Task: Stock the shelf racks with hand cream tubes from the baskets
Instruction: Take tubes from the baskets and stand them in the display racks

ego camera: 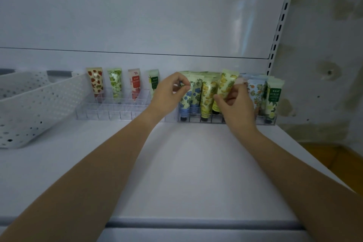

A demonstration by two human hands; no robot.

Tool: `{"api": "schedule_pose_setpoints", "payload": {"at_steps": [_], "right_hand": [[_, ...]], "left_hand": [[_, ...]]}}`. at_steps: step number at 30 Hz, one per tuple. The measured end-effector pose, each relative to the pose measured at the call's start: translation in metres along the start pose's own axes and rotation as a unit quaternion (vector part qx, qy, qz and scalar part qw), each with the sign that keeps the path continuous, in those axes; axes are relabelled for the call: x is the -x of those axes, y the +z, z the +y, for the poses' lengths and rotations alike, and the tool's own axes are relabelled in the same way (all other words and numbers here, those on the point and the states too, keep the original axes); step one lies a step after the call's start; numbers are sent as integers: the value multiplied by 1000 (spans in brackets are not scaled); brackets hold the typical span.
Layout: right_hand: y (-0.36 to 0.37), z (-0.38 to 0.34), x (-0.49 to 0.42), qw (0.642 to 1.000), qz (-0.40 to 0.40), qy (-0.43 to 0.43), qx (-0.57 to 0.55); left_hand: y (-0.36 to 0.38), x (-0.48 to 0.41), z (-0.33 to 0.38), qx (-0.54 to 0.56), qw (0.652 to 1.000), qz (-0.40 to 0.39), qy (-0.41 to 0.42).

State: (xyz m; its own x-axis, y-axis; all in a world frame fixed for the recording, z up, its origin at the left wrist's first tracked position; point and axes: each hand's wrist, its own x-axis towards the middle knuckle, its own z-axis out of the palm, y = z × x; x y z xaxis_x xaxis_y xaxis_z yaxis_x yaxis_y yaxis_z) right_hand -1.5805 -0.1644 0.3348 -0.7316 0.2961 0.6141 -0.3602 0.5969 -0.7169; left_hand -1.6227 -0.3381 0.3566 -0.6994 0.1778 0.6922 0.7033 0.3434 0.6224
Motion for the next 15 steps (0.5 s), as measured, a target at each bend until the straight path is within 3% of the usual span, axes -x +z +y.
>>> {"api": "schedule_pose_setpoints", "payload": {"at_steps": [12,15], "right_hand": [[1,2,-2,997,-13,-21,68],[-1,1,-3,996,-16,-17,91]], "left_hand": [[4,17,3,60,995,42,-63],[2,24,1,-5,998,19,-56]]}}
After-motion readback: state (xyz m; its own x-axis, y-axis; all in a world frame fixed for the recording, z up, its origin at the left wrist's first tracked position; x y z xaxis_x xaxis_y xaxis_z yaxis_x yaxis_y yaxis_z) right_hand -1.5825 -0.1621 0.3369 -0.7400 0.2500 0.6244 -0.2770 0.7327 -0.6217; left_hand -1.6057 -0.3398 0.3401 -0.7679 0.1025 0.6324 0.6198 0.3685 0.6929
